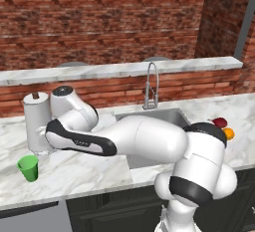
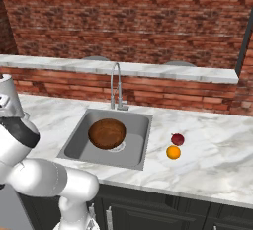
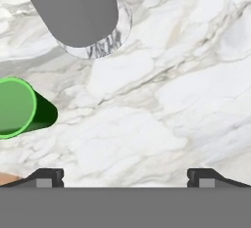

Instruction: Remove the orange and pear from the sink. Then move the bowl and cup from the counter to the sink for washing.

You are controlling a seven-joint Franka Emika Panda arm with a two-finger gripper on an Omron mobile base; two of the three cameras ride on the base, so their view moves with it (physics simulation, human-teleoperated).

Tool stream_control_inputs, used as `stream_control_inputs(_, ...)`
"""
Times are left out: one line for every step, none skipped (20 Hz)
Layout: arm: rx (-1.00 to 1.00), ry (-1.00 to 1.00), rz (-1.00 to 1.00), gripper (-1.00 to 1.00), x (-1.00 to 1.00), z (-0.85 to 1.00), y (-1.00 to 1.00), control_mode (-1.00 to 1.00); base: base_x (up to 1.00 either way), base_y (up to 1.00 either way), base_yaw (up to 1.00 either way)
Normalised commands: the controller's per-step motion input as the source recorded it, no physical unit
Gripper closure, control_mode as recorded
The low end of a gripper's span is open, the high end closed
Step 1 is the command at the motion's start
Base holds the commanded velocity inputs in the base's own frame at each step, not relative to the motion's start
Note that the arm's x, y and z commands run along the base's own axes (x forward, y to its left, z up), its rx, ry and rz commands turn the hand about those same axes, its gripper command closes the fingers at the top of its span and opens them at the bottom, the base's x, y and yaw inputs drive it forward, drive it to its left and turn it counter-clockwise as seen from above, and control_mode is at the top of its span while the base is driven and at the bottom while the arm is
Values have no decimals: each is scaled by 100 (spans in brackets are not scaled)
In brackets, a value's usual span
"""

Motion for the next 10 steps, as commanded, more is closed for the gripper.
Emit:
stream_control_inputs(0,-3,-2,-100,-5,-6,22,-100,0,0,0)
stream_control_inputs(0,-3,-1,-100,-5,-6,21,-100,0,0,0)
stream_control_inputs(0,0,0,-100,-3,-6,19,-100,0,0,0)
stream_control_inputs(0,0,0,-100,-2,-6,18,-100,0,0,0)
stream_control_inputs(0,0,0,-100,0,-6,20,-100,0,0,0)
stream_control_inputs(0,0,0,-100,0,-4,18,-100,0,0,0)
stream_control_inputs(0,0,0,-100,0,-4,19,-100,0,0,0)
stream_control_inputs(0,0,0,-100,0,-3,18,-100,0,0,0)
stream_control_inputs(0,0,0,-100,0,-4,18,-100,0,0,0)
stream_control_inputs(0,0,0,-100,0,-4,18,-100,0,0,0)
